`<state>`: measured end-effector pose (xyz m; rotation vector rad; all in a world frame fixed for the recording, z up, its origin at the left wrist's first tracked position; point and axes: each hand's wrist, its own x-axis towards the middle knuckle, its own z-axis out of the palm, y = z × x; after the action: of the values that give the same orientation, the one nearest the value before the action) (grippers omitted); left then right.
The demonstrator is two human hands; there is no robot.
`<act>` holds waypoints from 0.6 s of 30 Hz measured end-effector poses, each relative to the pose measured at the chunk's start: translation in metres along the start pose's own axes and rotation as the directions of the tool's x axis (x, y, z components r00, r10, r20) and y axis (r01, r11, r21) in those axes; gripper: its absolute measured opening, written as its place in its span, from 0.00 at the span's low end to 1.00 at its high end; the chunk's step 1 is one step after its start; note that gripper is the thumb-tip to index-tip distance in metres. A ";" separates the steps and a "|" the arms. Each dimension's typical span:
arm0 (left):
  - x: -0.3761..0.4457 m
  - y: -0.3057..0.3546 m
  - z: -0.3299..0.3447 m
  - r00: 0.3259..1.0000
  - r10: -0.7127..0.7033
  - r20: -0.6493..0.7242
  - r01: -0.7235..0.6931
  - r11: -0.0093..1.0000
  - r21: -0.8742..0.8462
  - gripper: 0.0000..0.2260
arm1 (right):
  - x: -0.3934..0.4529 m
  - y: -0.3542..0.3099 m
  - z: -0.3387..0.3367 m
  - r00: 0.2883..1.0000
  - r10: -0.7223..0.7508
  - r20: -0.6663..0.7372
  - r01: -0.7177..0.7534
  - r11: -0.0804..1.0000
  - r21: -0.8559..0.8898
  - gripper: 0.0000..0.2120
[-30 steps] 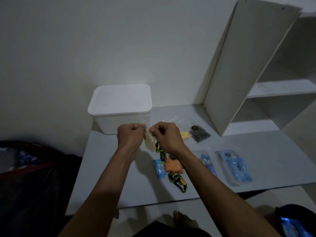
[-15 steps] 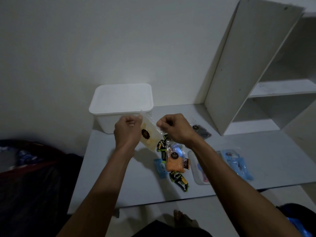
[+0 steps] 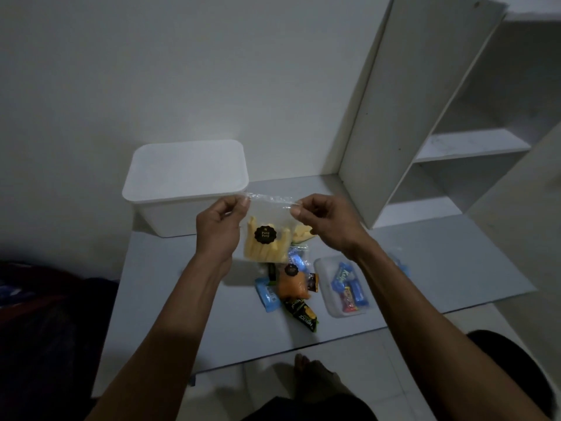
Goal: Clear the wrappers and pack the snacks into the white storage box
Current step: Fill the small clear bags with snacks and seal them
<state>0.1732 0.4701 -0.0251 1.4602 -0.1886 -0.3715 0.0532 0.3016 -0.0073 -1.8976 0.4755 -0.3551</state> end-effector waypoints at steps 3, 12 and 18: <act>0.005 -0.007 0.013 1.000 -0.017 -0.008 0.017 1.000 0.005 0.02 | 0.004 0.018 0.005 0.988 0.020 -0.155 -0.009 0.997 0.072 0.07; 0.053 -0.039 0.064 0.998 -0.056 -0.034 0.058 0.997 0.050 0.03 | 0.059 0.062 -0.020 0.954 0.094 -0.283 -0.046 0.984 0.171 0.06; 0.124 -0.050 0.114 0.996 -0.073 -0.048 0.077 0.993 0.085 0.03 | 0.142 0.098 -0.051 0.951 0.096 -0.295 -0.065 0.991 0.113 0.07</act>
<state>0.2418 0.3164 -0.0745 1.5627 -0.1147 -0.3955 0.1383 0.1600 -0.0772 -1.7255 0.7214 -0.6068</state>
